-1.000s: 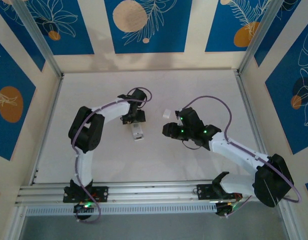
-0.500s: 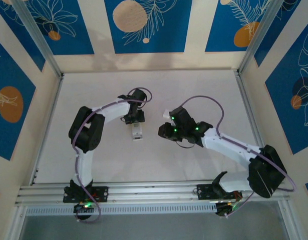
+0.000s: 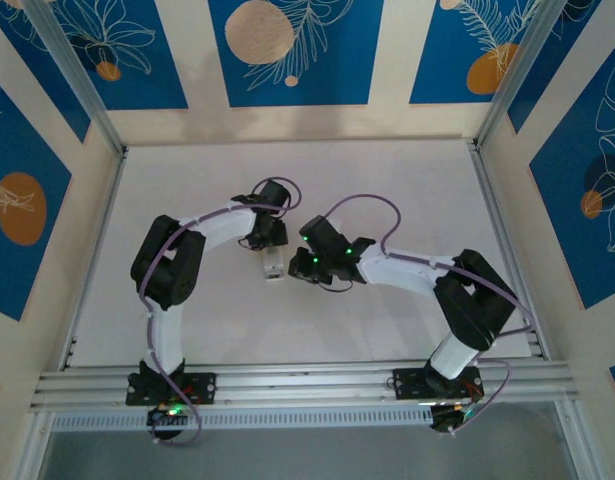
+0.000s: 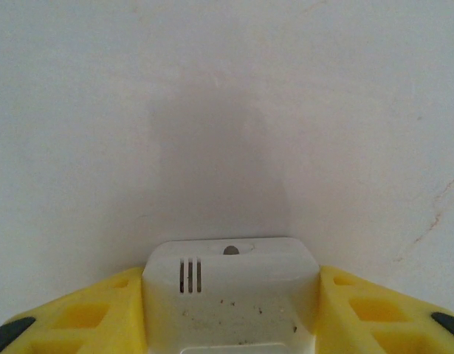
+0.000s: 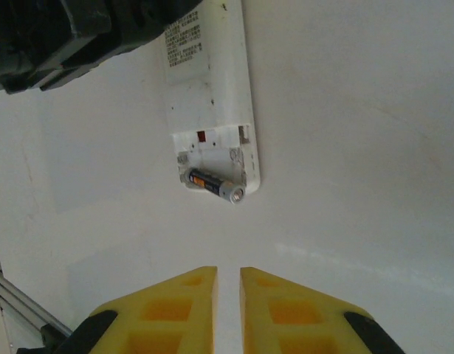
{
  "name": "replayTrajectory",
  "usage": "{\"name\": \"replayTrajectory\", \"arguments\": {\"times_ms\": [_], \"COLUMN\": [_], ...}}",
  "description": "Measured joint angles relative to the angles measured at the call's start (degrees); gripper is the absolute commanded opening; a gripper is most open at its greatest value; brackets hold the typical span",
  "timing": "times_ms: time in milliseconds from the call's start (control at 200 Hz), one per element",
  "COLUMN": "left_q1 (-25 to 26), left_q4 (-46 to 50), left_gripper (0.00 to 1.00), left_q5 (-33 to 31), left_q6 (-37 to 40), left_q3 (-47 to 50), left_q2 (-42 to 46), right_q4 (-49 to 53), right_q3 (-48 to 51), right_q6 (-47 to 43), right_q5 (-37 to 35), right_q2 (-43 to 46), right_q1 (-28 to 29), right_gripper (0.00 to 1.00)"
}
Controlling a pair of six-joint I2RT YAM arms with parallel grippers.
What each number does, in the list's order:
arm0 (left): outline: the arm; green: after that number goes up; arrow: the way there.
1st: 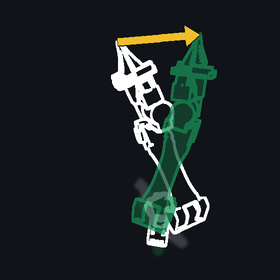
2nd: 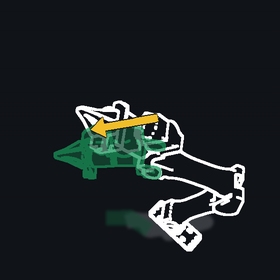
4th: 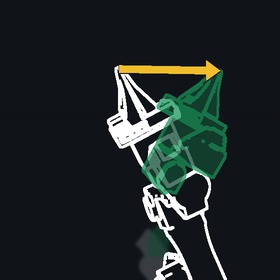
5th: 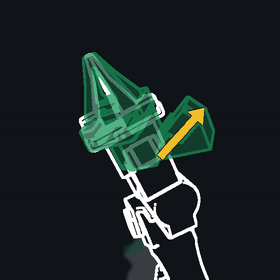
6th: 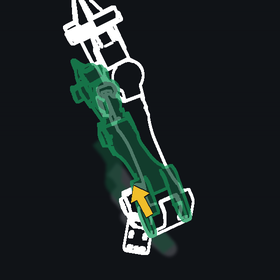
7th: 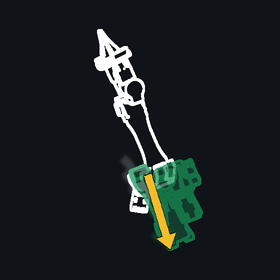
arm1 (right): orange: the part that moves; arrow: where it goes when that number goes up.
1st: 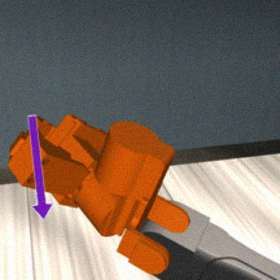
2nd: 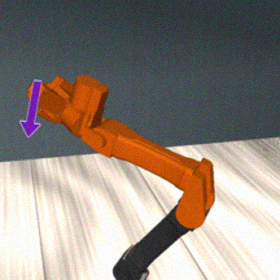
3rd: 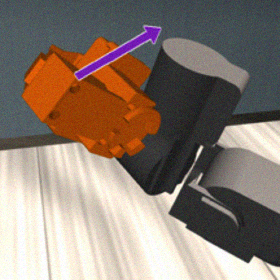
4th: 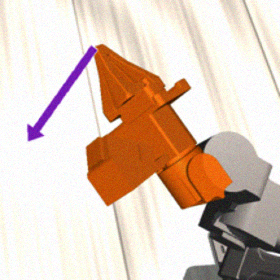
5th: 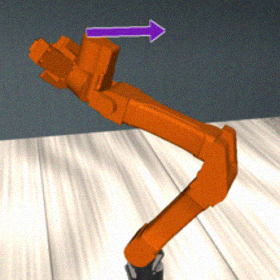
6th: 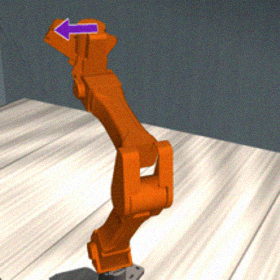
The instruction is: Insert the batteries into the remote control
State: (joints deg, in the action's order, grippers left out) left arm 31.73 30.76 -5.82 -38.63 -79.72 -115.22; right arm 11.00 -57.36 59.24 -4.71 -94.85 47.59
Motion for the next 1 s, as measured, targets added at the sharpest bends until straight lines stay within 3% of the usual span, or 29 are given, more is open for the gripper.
{"name": "replayTrajectory", "arguments": {"times_ms": [425,995], "left_q1": [0.0,0.0], "left_q4": [-2.3,-2.4], "left_gripper": [0.48,0.48], "left_q5": [0.0,0.0], "left_q6": [0.0,0.0], "left_q3": [1.9,2.0], "left_q2": [1.1,1.2], "right_q4": [-2.5,-2.3], "right_q3": [-4.6,-5.6], "right_q6": [0.0,0.0], "right_q5": [0.1,0.1], "right_q2": [-9.2,-11.5], "right_q1": [0.6,1.2], "right_gripper": [0.17,0.16]}}
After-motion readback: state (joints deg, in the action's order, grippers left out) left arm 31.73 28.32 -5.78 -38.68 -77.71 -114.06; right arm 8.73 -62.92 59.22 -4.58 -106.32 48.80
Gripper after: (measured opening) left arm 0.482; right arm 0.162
